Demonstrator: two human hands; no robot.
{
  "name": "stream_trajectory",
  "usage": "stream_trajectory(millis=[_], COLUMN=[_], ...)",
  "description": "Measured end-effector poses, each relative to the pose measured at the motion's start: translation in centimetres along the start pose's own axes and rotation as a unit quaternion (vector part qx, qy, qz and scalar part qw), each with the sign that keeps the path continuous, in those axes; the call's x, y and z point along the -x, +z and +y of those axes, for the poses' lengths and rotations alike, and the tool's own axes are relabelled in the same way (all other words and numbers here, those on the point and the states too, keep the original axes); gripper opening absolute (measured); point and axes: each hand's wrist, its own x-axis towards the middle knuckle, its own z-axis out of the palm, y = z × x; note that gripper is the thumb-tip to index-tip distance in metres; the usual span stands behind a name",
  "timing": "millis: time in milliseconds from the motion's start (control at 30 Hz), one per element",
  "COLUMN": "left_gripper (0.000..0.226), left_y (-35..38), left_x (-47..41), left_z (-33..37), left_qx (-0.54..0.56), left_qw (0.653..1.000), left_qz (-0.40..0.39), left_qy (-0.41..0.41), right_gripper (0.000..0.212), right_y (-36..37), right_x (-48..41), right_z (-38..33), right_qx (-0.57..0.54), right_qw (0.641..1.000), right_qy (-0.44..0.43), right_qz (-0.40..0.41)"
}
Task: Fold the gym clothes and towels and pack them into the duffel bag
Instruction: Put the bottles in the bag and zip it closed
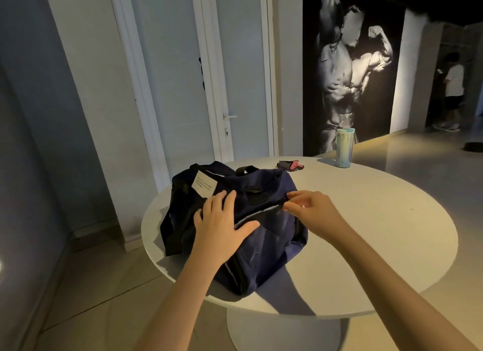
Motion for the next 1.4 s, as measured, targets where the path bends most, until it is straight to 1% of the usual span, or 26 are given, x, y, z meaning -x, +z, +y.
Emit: stream_trajectory(millis=[133, 233, 267, 300, 367, 433, 500, 567, 600, 633, 700, 767, 800, 867, 933, 1067, 1200, 1267, 1300, 1333, 1367, 1400], left_gripper=[0.078, 0.081, 0.081, 0.080, 0.072, 0.056, 0.037, 0.025, 0.022, 0.020, 0.020, 0.019, 0.017, 0.015, 0.014, 0.014, 0.012, 0.013, 0.014, 0.014, 0.014, 0.013], left_y=[0.2, 0.1, 0.1, 0.1, 0.2, 0.4, 0.3, -0.2, -0.4, -0.6, -1.0, -1.4, -1.5, -1.8, -2.0, -2.7, -2.6, -2.1, -1.9, -1.6, -1.4, -1.3], left_x=[-0.3, -0.5, -0.5, -0.3, -0.1, -0.3, -0.7, -1.0, -1.1, -1.2, -1.2, -1.2, -1.2, -1.0, -0.6, 0.7, 2.1, 3.0, 3.4, 3.6, 3.8, 3.9], left_z=[0.1, 0.1, 0.1, 0.1, 0.4, 1.1, 2.0, 2.4, 2.4, 2.3, 2.1, 2.0, 2.0, 1.9, 1.6, -0.4, -2.9, -3.5, -3.7, -3.8, -3.9, -3.9], left_qx=[0.057, 0.071, 0.072, 0.066, 0.034, 0.008, 0.009, 0.023, 0.033, 0.046, 0.067, 0.081, 0.086, 0.079, 0.064, 0.049, 0.026, 0.029, 0.030, 0.034, 0.042, 0.051], left_qw=[0.998, 0.997, 0.997, 0.997, 0.988, 0.968, 0.953, 0.946, 0.945, 0.947, 0.951, 0.957, 0.959, 0.961, 0.961, 0.962, 0.967, 0.970, 0.971, 0.972, 0.972, 0.972], left_qz=[-0.023, -0.027, -0.014, 0.015, 0.102, 0.167, 0.199, 0.211, 0.211, 0.208, 0.201, 0.189, 0.181, 0.170, 0.159, 0.156, 0.138, 0.134, 0.135, 0.137, 0.140, 0.145], left_qy=[0.021, 0.029, 0.032, 0.044, 0.111, 0.187, 0.230, 0.246, 0.246, 0.242, 0.224, 0.206, 0.200, 0.203, 0.218, 0.217, 0.211, 0.201, 0.195, 0.190, 0.185, 0.179], right_gripper=[0.023, 0.021, 0.020, 0.019, 0.016, 0.014, 0.011, 0.005, 0.006, 0.012, 0.031, 0.040, 0.039, 0.029, 0.020, 0.009, 0.014, 0.013, 0.015, 0.021, 0.027, 0.031], right_y=[1.4, 1.7, 1.7, 1.6, 1.6, 1.7, 1.7, 1.4, 1.2, 1.0, 1.3, 2.4, 3.2, 4.9, 5.8, 5.6, 5.8, 6.0, 6.2, 6.5, 6.8, 7.2], right_x=[0.9, 1.1, 1.2, 1.3, 1.5, 1.7, 1.8, 1.9, 1.9, 1.9, 1.6, 1.4, 1.3, 0.9, 0.1, -0.7, -0.5, 0.1, 0.6, 1.2, 1.8, 2.3], right_z=[-1.6, -2.0, -1.9, -1.9, -1.9, -2.1, -2.2, -2.0, -1.8, -1.5, -0.6, -0.1, 0.2, 0.8, 1.2, 1.6, 1.2, 0.4, 0.0, -0.4, -0.7, -0.9], right_qx=[0.087, 0.064, 0.043, 0.021, -0.017, -0.032, -0.033, -0.049, -0.058, -0.058, -0.013, 0.069, 0.111, 0.180, 0.218, 0.241, 0.248, 0.251, 0.250, 0.251, 0.261, 0.282], right_qw=[0.990, 0.989, 0.991, 0.992, 0.994, 0.995, 0.995, 0.995, 0.994, 0.993, 0.996, 0.992, 0.985, 0.966, 0.955, 0.946, 0.950, 0.947, 0.940, 0.928, 0.912, 0.891], right_qy=[-0.065, -0.070, -0.062, -0.054, -0.040, -0.037, -0.035, -0.030, -0.035, -0.044, -0.066, -0.101, -0.128, -0.164, -0.164, -0.145, -0.099, -0.098, -0.123, -0.168, -0.231, -0.298], right_qz=[-0.086, -0.114, -0.112, -0.107, -0.099, -0.090, -0.084, -0.085, -0.089, -0.088, -0.053, 0.008, 0.042, 0.088, 0.121, 0.164, 0.160, 0.178, 0.199, 0.216, 0.216, 0.192])
